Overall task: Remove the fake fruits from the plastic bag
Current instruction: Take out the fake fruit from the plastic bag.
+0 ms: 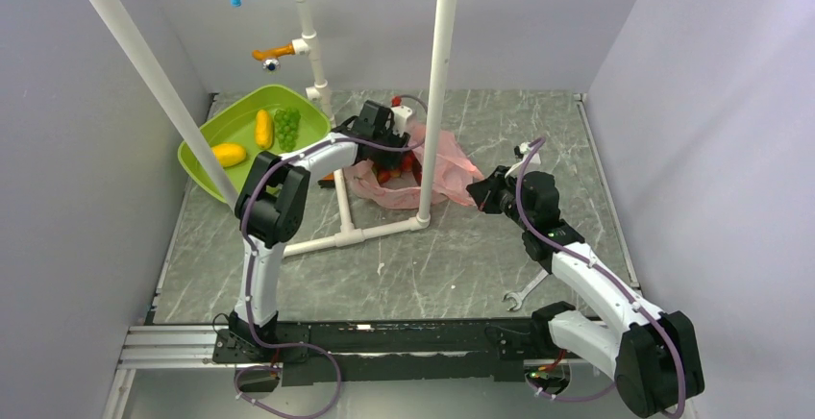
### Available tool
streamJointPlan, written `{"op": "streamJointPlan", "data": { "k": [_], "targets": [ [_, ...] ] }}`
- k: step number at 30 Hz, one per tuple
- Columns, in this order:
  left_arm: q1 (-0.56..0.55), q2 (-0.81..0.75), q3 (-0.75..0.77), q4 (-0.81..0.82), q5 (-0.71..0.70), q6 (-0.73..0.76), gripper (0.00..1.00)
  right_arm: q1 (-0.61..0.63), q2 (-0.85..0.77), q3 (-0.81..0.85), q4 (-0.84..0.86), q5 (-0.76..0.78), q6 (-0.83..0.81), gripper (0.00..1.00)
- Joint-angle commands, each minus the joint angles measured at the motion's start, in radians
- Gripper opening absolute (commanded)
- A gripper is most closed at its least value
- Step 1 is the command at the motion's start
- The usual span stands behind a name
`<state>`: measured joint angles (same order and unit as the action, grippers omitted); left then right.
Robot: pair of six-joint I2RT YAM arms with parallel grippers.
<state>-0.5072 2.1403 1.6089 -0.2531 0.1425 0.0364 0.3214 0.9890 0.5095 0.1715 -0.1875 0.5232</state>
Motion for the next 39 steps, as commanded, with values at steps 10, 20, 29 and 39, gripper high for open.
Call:
{"op": "streamJointPlan", "data": {
  "k": [10, 20, 29, 39],
  "targets": [
    [-0.001, 0.067, 0.026, -0.131, 0.117, -0.077, 0.61, -0.002, -0.022, 0.033, 0.031, 0.005, -0.002, 0.0],
    [-0.002, -0.052, -0.041, -0.104, 0.171, -0.102, 0.19, -0.002, 0.033, 0.09, -0.012, -0.041, -0.031, 0.0],
    [-0.001, -0.284, -0.191, -0.073, 0.307, -0.139, 0.0, -0.002, 0.028, 0.107, 0.006, 0.084, 0.03, 0.0],
    [-0.002, -0.498, -0.335, -0.045, 0.463, -0.186, 0.0, -0.002, 0.03, 0.15, -0.019, 0.16, 0.061, 0.0]
  ]
}}
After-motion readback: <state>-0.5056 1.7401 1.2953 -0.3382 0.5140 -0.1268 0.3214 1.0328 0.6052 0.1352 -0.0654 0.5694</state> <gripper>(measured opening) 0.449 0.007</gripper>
